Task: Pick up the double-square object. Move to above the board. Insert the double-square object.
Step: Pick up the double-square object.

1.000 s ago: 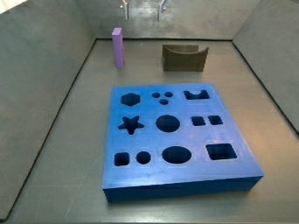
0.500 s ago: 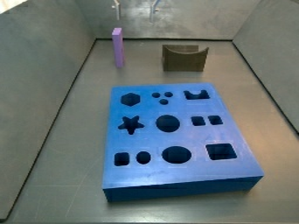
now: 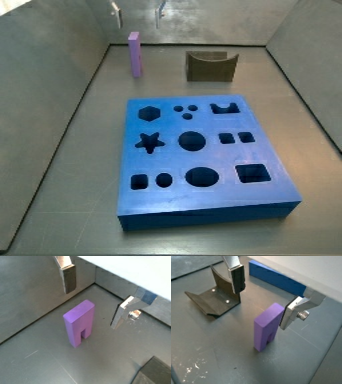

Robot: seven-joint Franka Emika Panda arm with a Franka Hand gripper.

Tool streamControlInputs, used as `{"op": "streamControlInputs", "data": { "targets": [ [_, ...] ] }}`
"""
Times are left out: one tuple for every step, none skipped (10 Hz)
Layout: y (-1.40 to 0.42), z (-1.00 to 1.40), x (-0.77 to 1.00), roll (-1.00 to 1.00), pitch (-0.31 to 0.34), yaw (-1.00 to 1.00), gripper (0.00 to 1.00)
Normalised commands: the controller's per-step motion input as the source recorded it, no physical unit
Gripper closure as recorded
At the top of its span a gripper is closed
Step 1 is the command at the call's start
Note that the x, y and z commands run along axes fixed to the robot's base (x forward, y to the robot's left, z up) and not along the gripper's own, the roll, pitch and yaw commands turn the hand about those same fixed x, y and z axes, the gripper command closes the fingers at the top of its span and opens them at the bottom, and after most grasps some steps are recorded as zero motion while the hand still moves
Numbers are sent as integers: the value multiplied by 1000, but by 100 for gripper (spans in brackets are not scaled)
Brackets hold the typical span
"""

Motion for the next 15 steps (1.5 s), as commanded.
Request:
{"op": "streamControlInputs", "data": {
  "targets": [
    [-94, -483, -3, 223, 0, 9, 0],
    [-69, -491, -34, 186, 0, 0, 0],
    [-54, -489, -71, 94, 0, 3, 0],
    [-26, -397, -111, 26, 0, 6, 0],
    [0, -246, -89, 0, -6, 11, 0],
    [0, -29, -46, -23, 0, 0, 0],
    [0, -17, 0, 0, 0, 0, 0],
    [0, -171, -9, 0, -31, 0, 0],
    [0, -226, -34, 0, -66, 0, 0],
    [0, -171, -23, -34, -77, 0, 0],
    [0, -9, 0, -114, -49, 0, 0],
    [0, 0, 0, 0, 0, 0, 100],
    [0, 0, 0, 0, 0, 0, 100],
    [0, 0, 0, 0, 0, 0, 100],
    [0, 0, 0, 0, 0, 0, 100]
  ]
}}
